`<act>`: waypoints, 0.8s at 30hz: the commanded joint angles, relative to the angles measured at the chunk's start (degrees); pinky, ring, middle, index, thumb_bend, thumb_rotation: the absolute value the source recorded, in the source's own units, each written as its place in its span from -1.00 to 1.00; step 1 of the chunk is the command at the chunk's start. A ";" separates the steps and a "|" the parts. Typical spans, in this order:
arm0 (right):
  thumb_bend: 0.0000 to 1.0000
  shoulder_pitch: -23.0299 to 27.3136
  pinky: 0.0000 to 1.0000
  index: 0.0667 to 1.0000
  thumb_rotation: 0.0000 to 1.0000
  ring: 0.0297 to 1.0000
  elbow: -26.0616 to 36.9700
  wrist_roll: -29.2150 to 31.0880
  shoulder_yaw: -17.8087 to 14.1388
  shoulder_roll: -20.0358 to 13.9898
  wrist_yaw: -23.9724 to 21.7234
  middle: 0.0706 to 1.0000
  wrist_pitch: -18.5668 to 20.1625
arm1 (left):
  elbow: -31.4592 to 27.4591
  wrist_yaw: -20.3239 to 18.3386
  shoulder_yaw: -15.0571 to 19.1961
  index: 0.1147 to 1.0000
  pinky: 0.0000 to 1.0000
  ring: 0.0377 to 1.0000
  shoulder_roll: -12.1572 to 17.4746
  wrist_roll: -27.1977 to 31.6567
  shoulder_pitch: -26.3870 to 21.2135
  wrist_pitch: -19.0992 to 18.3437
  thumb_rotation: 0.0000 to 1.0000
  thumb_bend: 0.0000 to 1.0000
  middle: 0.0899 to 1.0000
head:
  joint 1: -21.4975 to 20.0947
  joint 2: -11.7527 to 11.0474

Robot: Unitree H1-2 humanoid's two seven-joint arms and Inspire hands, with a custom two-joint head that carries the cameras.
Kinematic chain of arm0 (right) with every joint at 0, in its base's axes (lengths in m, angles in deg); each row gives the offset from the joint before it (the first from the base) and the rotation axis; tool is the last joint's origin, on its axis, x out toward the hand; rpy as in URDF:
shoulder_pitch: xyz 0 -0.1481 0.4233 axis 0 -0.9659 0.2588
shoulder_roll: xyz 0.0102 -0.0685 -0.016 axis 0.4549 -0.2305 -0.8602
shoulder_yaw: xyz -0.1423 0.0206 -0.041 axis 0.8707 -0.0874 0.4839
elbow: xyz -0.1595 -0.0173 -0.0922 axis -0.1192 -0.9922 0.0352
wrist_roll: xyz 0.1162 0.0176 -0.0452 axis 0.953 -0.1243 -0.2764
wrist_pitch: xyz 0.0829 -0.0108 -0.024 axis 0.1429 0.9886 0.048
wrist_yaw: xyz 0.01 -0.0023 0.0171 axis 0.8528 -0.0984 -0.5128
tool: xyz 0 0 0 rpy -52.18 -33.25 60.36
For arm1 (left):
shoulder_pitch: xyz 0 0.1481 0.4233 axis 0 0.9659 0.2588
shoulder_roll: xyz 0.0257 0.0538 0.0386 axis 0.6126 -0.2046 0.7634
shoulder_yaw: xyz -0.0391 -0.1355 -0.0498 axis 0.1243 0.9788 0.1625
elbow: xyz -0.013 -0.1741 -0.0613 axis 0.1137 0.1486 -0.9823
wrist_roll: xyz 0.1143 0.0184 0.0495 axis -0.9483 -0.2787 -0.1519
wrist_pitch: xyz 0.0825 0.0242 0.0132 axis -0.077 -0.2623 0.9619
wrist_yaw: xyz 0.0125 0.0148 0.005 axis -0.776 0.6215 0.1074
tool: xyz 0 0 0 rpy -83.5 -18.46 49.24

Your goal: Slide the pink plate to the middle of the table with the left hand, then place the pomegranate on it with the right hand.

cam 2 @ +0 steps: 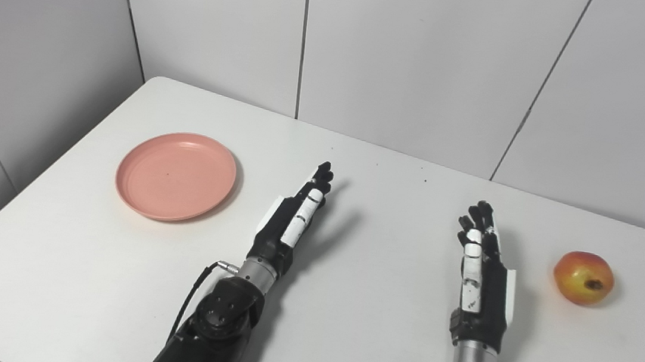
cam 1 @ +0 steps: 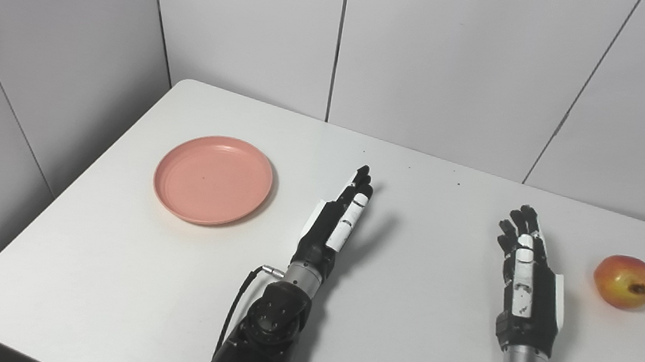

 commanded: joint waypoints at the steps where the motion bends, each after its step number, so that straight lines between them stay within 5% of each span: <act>1: 0.26 -1.76 0.89 0.83 0.72 0.82 -2.92 0.42 -0.96 -1.53 -1.22 0.84 -3.25 | 1.69 -0.36 -0.70 0.95 1.00 1.00 -1.51 0.08 -0.52 1.22 1.00 -0.11 0.99 | 0.40 -0.29; 24: 0.20 -2.13 0.90 0.84 0.73 0.82 -3.42 0.53 -0.94 -1.09 -1.29 0.85 -4.33 | 2.77 -0.33 -0.81 0.95 1.00 1.00 -1.16 -0.50 -0.45 3.22 1.00 -0.12 0.99 | -0.09 -1.20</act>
